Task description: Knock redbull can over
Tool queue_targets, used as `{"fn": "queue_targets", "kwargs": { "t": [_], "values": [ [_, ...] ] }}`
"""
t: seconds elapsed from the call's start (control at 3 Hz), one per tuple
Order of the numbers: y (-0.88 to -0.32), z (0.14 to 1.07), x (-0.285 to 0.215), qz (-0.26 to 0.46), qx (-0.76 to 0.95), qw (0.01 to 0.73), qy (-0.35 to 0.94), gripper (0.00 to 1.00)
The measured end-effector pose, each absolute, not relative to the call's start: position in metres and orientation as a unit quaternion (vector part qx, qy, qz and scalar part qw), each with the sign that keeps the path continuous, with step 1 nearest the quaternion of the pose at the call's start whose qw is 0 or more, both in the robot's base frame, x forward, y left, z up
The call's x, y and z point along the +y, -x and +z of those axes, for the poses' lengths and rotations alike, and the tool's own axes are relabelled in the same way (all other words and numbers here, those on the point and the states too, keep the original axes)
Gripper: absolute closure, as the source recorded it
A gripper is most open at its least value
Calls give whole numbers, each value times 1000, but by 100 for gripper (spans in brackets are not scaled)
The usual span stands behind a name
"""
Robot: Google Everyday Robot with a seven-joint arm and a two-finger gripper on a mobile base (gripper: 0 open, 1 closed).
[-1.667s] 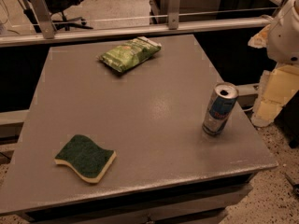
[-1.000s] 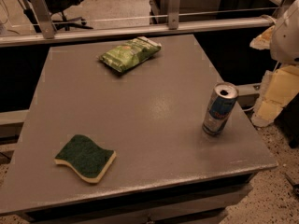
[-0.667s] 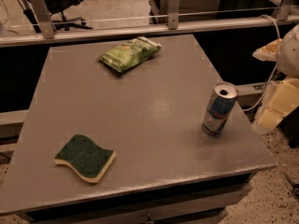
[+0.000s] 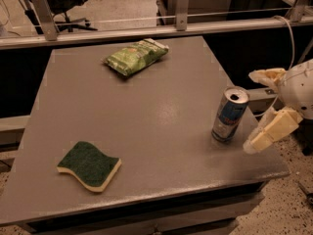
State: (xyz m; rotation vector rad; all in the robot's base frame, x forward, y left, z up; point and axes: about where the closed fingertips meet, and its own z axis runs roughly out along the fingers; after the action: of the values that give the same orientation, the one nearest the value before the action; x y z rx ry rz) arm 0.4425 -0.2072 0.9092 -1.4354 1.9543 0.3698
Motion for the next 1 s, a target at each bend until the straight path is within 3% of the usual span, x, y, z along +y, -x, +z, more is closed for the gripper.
{"fn": "queue_targets", "kwargs": {
  "t": [0.33,1.0],
  "values": [
    [-454,887,-181,203,720,389,537,0],
    [-484,888,-48,325,636,458,529,0]
  ]
}}
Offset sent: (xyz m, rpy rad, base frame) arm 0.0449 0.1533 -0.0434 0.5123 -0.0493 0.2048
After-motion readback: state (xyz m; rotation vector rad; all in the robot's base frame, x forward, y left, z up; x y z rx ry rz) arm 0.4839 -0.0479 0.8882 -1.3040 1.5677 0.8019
